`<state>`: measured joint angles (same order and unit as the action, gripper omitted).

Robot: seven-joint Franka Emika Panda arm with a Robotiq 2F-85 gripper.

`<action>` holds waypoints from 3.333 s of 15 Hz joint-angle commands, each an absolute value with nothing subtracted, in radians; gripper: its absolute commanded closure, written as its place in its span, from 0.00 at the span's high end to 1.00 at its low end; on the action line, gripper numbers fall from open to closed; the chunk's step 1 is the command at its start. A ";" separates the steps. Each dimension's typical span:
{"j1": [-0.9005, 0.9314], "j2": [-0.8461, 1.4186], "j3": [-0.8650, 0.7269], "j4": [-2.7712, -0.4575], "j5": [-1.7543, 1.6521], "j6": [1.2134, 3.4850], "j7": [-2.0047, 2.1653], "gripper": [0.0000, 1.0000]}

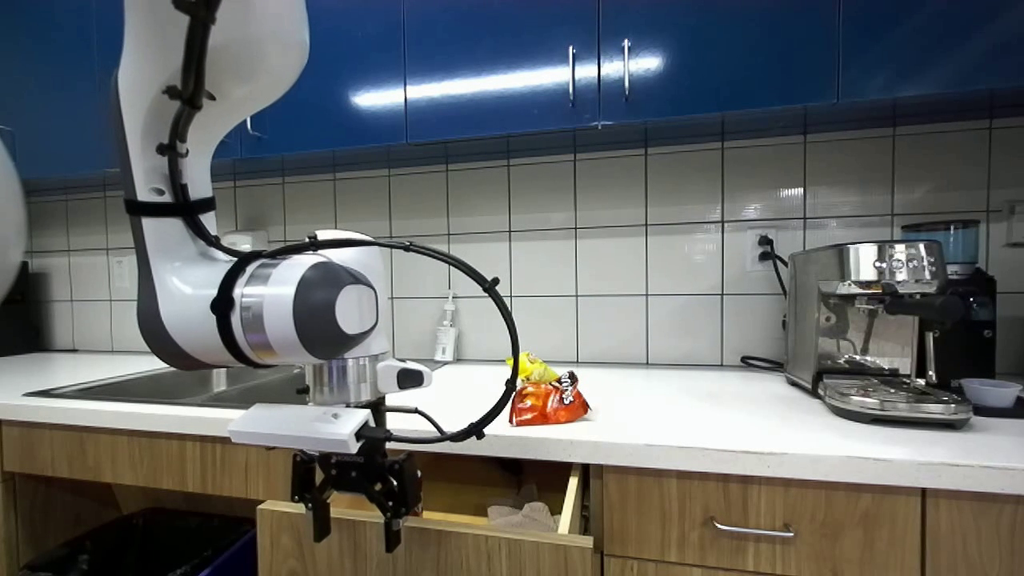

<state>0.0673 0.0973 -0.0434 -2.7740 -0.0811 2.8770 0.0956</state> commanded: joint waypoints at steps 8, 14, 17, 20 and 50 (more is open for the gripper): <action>0.071 0.130 -0.090 -2.769 -0.168 2.982 0.154 1.00; 0.079 0.146 -0.114 -2.767 -0.172 3.029 0.150 1.00; 0.086 0.156 -0.128 -2.765 -0.178 3.046 0.146 1.00; 0.088 0.162 -0.129 -2.766 -0.168 3.066 0.134 1.00; 0.090 0.251 -0.133 -2.662 -0.118 3.119 0.088 1.00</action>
